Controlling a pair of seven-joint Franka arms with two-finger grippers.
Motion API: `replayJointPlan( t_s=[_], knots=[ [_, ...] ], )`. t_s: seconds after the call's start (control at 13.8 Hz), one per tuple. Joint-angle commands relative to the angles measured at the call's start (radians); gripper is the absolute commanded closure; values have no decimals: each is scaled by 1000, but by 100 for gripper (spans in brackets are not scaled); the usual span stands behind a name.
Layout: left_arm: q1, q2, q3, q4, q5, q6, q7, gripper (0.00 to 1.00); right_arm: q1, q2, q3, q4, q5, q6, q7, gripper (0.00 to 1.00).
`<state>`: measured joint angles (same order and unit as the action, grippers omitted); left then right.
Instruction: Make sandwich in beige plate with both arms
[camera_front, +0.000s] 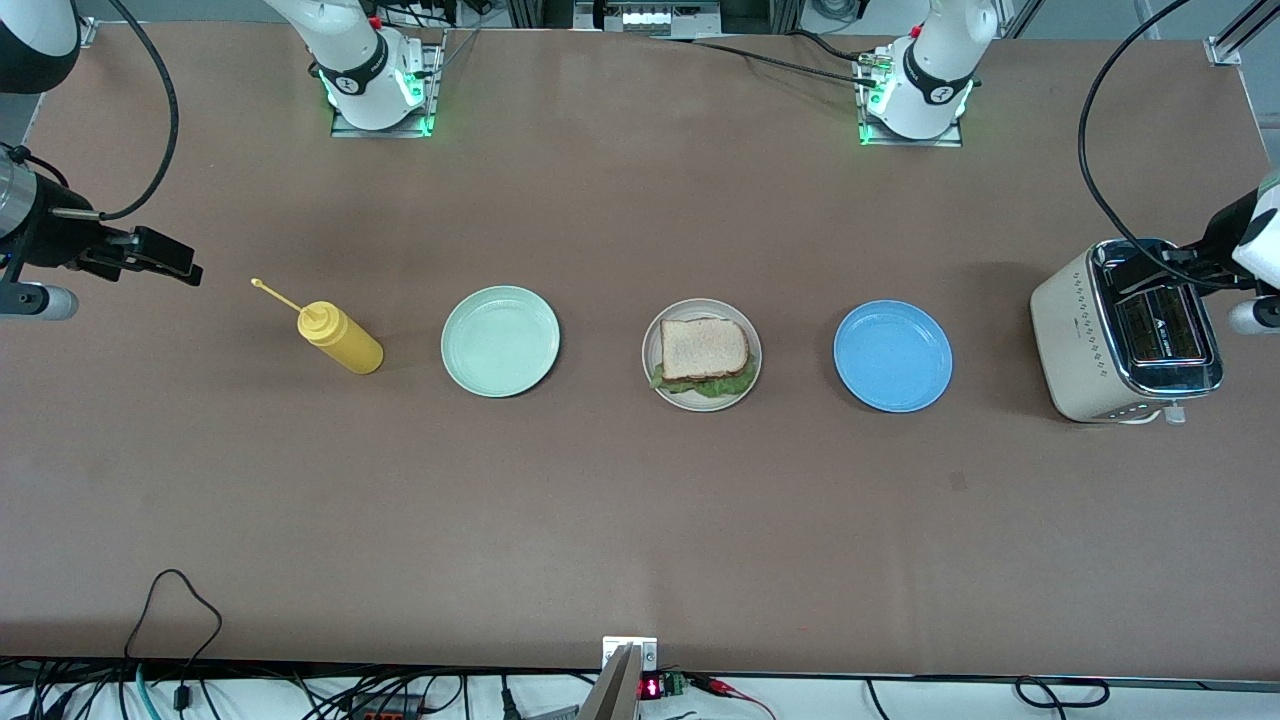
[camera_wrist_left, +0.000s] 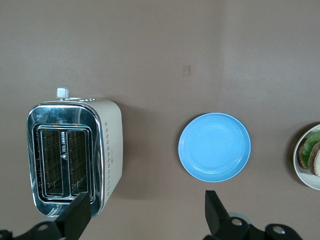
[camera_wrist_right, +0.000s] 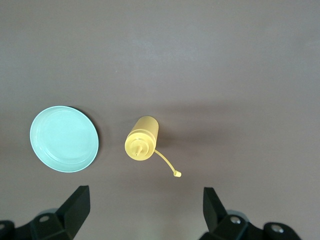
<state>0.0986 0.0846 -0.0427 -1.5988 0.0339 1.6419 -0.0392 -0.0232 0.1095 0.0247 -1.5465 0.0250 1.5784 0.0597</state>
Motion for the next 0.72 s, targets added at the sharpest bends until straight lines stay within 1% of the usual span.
replayJointPlan(
  t_s=[0.0, 0.14, 0.36, 0.43, 0.58, 0.65],
  knots=[
    [0, -2, 0, -3, -22, -7, -10, 0, -7, -14, 3, -14, 4, 5, -17, 0],
    [-2, -3, -2, -9, -22, -2, -68, 0, -7, -14, 3, -14, 4, 2, -17, 0],
    [-11, 6, -3, 10, -23, 3, -51, 0, -7, -14, 1, -14, 4, 2, -17, 0],
    [-13, 17, -5, 20, -28, 3, -53, 0, -7, -14, 1, -12, 4, 3, -14, 0],
    [-5, 12, -5, 80, -26, -7, -54, 0, -7, -16, 3, -12, 4, 3, -11, 0],
    [-4, 4, -5, 80, -26, -10, -53, 0, -6, -16, 1, -14, 3, 2, -8, 0]
  ],
)
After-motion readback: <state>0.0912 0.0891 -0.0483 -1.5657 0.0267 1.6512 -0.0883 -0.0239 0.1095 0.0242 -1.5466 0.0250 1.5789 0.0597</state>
